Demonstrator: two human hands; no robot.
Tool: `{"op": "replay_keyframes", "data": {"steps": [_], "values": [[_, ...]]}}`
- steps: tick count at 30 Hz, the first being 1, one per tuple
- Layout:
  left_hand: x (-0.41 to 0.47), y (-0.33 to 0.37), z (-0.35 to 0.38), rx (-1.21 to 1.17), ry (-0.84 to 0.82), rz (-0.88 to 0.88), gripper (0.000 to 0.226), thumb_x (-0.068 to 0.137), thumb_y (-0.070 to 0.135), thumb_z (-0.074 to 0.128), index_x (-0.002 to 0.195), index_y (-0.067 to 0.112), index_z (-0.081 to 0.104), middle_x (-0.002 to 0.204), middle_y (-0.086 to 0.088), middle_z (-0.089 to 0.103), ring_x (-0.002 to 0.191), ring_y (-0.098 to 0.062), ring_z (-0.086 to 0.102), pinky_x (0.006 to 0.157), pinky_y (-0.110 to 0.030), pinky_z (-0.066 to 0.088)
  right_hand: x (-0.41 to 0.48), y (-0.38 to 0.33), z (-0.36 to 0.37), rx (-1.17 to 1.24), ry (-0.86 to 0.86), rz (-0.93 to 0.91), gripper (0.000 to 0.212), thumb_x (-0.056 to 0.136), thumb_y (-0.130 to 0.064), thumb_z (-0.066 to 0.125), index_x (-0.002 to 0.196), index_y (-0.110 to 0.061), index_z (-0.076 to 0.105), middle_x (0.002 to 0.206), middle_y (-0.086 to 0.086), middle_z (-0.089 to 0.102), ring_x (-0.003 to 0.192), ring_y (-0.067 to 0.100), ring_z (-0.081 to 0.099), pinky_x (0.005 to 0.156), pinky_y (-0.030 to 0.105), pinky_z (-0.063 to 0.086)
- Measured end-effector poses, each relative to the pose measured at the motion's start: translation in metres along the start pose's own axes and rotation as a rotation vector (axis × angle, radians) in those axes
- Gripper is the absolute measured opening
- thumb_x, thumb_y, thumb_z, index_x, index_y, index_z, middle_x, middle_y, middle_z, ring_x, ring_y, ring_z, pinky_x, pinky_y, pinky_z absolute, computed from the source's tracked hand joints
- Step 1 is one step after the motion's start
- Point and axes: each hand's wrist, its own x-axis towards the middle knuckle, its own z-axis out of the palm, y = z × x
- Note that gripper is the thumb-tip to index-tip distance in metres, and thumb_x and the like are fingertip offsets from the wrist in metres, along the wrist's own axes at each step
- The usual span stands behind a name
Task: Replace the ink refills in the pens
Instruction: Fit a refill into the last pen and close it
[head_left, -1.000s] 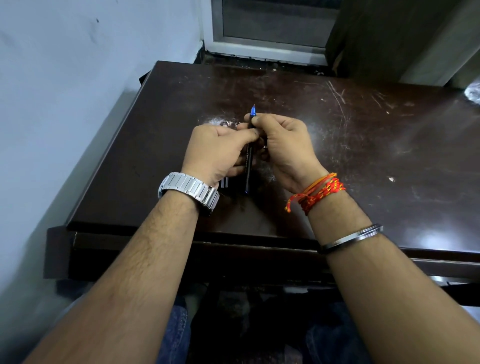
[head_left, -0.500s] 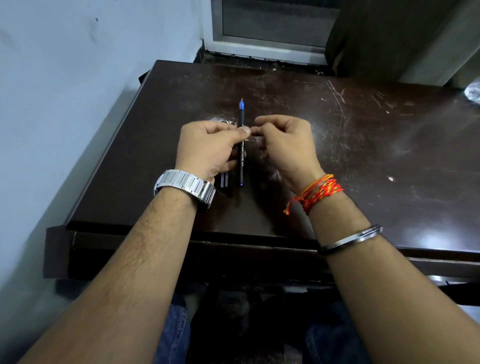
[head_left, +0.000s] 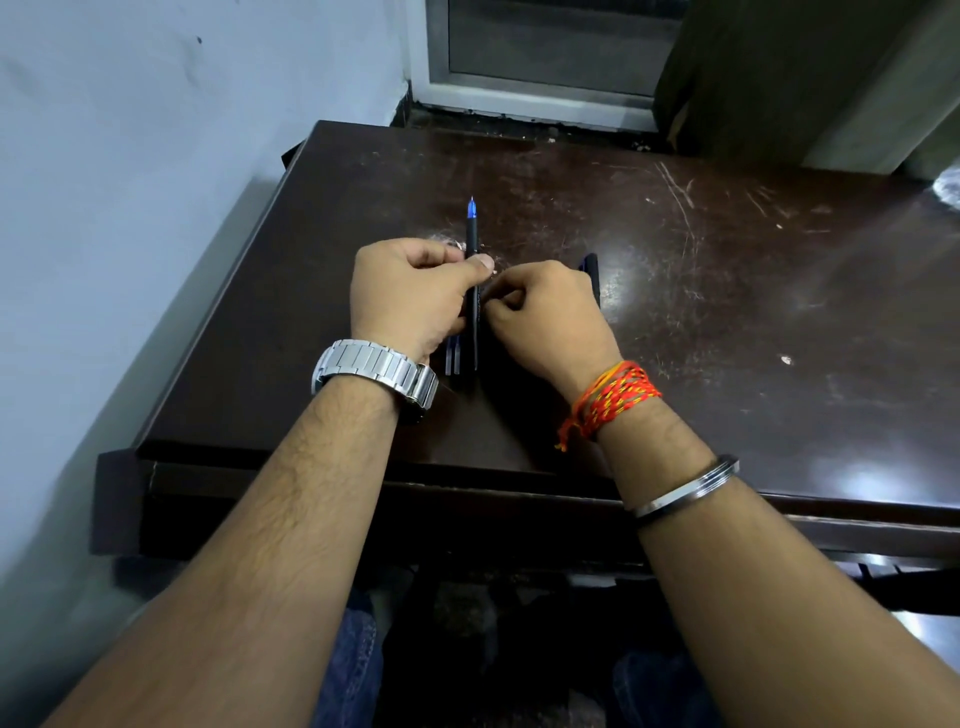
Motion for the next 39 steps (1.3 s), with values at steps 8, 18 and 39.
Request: {"op": "replay_keyframes", "data": {"steps": [8,18,39], "values": [[-0.005,0.001,0.002,0.018,-0.077,-0.024,0.017,0.068,0.018,0.086,0.07,0.016,0.069,0.079,-0.009,0.07,0.063,-0.02,0.068,0.052,-0.028,0.054,0.001,0.007,-0.007,0.029,0.042,0.154,0.011,0.074,-0.024,0.074,0.08,-0.015,0.073,0.075,0.002,0.067,0.078,0.022,0.067,0.069,0.027,0.052],[-0.012,0.004,0.004,-0.025,-0.261,-0.113,0.026,0.069,0.008,0.084,0.091,0.014,0.071,0.081,-0.005,0.076,0.068,-0.018,0.074,0.053,-0.027,0.055,0.015,0.016,-0.015,0.498,0.201,0.273,0.008,0.079,-0.015,0.07,0.081,-0.021,0.075,0.076,0.009,0.074,0.071,0.016,0.066,0.078,0.042,0.061],[-0.02,0.009,0.006,-0.039,-0.355,-0.116,0.014,0.074,0.006,0.08,0.081,0.015,0.072,0.063,-0.001,0.073,0.053,-0.014,0.069,0.046,-0.022,0.052,0.016,0.004,-0.024,1.308,0.035,0.315,0.032,0.096,0.007,0.052,0.12,-0.013,0.058,0.084,0.01,0.065,0.07,0.016,0.06,0.06,0.022,0.051]]}}
